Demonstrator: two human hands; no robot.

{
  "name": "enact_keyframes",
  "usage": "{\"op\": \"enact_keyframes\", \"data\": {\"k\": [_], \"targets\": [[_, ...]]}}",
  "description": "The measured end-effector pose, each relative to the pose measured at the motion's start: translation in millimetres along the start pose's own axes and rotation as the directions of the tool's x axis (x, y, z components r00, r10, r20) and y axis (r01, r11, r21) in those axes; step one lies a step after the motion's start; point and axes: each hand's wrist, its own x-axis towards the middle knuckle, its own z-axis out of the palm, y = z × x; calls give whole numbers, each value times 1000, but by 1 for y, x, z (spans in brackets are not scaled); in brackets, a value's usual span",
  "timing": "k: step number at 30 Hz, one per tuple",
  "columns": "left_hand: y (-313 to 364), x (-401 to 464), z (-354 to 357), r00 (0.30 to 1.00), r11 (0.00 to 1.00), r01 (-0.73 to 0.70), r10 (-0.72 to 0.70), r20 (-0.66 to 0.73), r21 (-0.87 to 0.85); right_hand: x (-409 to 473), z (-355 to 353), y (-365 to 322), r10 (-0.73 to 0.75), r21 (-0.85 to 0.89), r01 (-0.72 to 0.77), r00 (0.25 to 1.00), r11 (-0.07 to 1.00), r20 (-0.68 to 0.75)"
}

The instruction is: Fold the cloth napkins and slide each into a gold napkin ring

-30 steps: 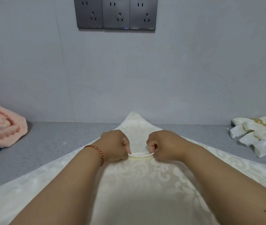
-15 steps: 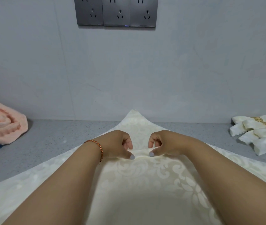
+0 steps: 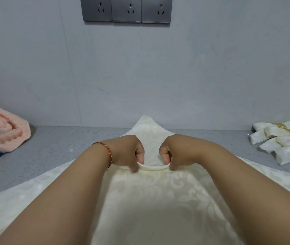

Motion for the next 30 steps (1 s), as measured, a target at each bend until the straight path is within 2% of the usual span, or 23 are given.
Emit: {"op": "enact_keyframes", "data": {"k": [4,9,14,18,22,25,28,30], "targets": [[6,-5,-7,996,996,31,-37,79,82,-2,-2,-8,40,-55,-37,998,998,50],[7,-7,-16,975,993,107,-115,192,50,-8,-11,-3,89,131,-105,988,986,125],[7,1,-4,989,996,68,-75,125,64,-5,-5,3,64,80,-74,990,994,122],[8,-1,-3,983,985,117,-133,125,129,-4,-4,3,129,12,-131,983,991,131],[17,0,-9,963,960,134,-185,195,247,-2,-10,-3,134,-57,-125,969,991,208],[21,-4,-11,959,933,97,-182,219,347,-3,-11,-7,134,-122,-110,967,986,215],[17,-14,-4,976,950,72,-130,175,304,-11,-5,-11,130,-157,-104,976,982,172],[18,-24,1,989,960,66,-100,112,273,-20,-1,-13,118,-118,-105,987,987,109]]}}
